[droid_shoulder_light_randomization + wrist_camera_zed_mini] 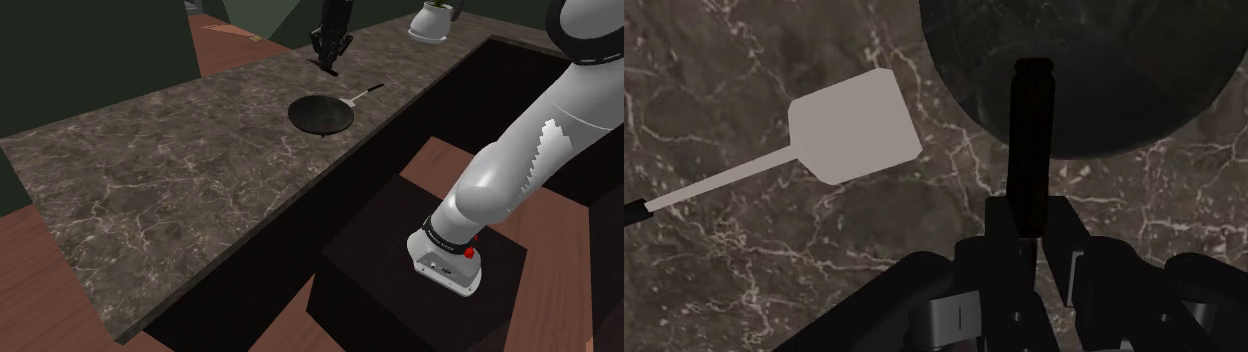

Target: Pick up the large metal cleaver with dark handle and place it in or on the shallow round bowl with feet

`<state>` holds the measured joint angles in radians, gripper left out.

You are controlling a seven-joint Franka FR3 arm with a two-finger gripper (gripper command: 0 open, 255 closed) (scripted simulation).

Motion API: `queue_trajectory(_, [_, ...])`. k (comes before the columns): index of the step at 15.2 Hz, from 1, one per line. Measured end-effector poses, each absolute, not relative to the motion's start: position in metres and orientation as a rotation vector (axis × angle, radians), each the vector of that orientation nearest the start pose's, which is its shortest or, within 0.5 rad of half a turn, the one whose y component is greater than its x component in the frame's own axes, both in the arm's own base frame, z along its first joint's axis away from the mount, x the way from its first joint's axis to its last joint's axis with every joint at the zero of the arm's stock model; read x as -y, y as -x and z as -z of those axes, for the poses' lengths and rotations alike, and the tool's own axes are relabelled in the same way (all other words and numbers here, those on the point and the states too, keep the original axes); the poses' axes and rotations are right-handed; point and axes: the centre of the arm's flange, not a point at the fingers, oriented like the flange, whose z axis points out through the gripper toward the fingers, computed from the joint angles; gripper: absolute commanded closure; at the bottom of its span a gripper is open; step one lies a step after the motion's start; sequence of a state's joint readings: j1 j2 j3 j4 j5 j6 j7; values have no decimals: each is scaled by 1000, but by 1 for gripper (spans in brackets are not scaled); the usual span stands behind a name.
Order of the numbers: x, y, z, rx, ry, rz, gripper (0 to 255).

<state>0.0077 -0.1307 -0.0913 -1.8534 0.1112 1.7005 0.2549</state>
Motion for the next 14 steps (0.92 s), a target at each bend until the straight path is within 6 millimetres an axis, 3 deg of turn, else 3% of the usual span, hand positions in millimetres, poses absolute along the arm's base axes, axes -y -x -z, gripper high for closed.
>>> queue_trajectory(10, [-68,-439,-584,-530,2975,-50,255])
queue_trajectory(14, [-74,-434,-566,-531,2975,-51,255])
